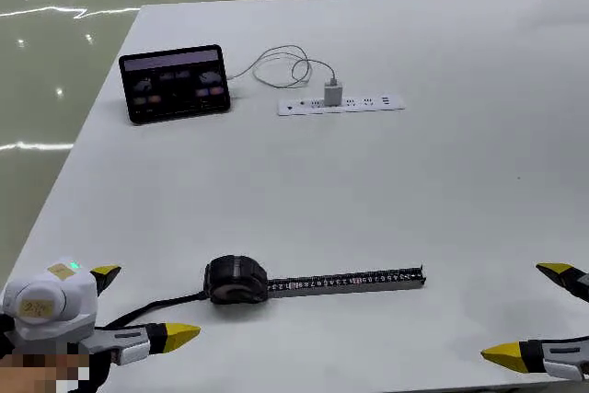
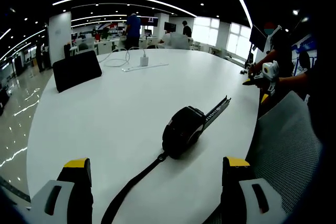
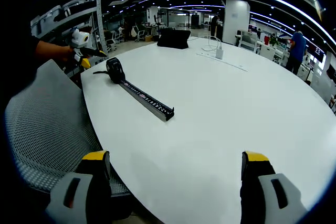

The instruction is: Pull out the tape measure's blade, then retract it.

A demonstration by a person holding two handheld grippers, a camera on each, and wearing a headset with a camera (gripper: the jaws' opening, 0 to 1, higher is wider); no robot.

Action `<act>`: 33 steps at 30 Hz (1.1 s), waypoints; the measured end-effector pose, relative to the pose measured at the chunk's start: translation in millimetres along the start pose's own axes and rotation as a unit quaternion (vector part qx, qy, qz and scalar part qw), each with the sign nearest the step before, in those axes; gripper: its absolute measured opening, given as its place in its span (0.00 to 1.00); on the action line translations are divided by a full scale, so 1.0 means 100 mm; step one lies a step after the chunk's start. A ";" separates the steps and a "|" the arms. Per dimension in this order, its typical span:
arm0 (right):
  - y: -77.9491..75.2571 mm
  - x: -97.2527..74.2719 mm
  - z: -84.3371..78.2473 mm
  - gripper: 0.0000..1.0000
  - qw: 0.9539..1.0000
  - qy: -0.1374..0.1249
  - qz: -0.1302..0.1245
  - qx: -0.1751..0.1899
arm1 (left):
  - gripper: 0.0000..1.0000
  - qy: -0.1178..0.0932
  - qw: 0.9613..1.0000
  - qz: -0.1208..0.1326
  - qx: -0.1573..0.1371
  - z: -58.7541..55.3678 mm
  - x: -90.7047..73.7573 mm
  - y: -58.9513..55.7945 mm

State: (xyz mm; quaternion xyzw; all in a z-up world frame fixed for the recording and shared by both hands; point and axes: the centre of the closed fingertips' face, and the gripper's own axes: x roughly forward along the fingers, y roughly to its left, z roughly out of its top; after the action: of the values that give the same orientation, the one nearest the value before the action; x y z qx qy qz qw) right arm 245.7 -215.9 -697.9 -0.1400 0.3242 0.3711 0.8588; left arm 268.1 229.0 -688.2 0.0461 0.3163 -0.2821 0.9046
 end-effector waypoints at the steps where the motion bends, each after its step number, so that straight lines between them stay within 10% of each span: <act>1: -0.01 0.00 0.02 1.00 1.000 0.001 0.002 -0.003 | 1.00 -0.001 1.000 -0.001 -0.004 0.02 0.02 -0.02; 14: -0.02 0.14 0.19 0.98 0.999 0.011 0.024 -0.028 | 1.00 -0.008 1.000 0.001 -0.021 0.17 0.25 -0.22; 19: -0.01 0.22 0.24 0.97 0.998 0.020 0.036 -0.043 | 1.00 0.033 0.999 0.016 -0.026 0.09 0.37 -0.27; 33: 0.05 0.34 0.24 0.96 0.993 0.055 0.072 -0.077 | 1.00 0.022 0.998 0.027 -0.052 0.32 0.57 -0.43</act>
State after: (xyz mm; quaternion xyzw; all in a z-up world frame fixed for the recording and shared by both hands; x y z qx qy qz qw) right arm 270.3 -181.9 -702.3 -0.2025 0.3504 0.4479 0.7973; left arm 298.6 156.9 -693.0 0.0140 0.3486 -0.2398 0.9060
